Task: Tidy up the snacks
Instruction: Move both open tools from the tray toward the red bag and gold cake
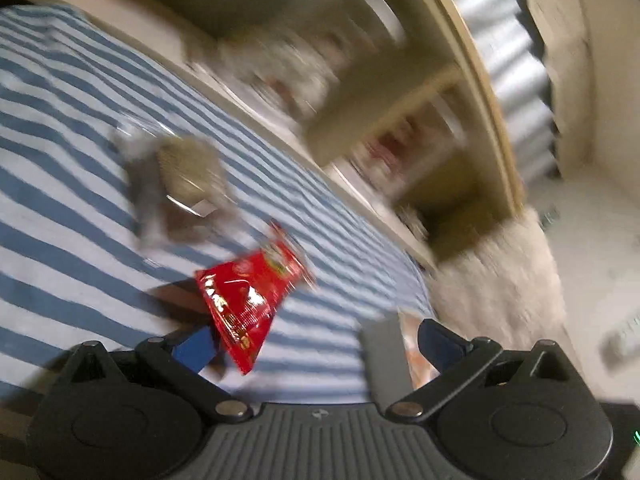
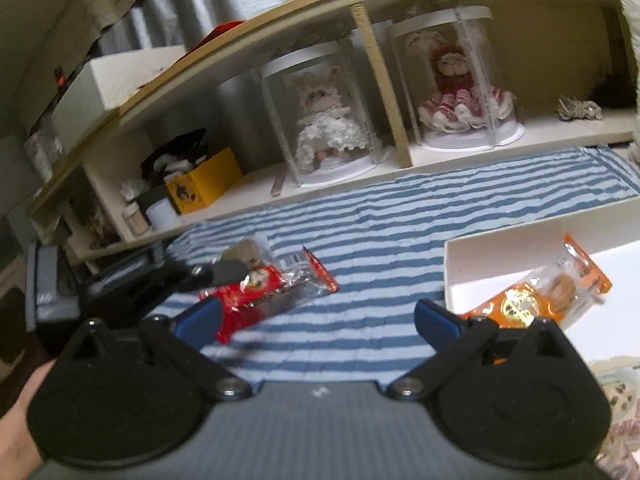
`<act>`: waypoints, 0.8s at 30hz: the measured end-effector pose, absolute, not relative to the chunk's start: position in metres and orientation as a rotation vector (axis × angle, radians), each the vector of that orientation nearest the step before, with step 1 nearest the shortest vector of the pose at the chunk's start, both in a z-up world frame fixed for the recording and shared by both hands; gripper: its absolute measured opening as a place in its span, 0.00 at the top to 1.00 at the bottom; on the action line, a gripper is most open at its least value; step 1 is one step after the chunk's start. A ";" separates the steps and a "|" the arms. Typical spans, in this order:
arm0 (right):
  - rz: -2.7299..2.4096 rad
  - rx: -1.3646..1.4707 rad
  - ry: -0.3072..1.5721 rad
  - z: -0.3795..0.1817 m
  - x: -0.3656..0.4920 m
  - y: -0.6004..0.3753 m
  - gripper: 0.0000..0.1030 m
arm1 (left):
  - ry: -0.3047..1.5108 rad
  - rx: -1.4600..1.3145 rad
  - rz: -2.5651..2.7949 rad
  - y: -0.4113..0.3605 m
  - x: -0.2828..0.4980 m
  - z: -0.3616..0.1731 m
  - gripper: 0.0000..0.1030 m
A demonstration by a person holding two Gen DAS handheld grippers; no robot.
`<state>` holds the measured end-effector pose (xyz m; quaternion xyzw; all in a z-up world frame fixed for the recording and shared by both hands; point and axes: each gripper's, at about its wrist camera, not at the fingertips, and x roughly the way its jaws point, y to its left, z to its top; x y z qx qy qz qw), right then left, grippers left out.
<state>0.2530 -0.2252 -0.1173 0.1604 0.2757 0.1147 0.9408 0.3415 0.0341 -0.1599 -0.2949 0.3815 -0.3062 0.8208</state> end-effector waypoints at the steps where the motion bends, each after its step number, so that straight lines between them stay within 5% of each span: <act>1: 0.228 0.344 0.561 -0.118 0.253 -0.228 0.00 | 0.831 -0.576 -0.660 0.029 0.342 -0.157 0.00; 13: 0.197 0.420 0.557 -0.111 0.260 -0.252 0.00 | 0.602 0.048 -0.463 -0.014 0.323 -0.132 0.00; 24: 0.313 0.345 0.593 -0.096 0.298 -0.236 0.00 | 0.605 -0.032 -0.577 -0.016 0.333 -0.149 0.06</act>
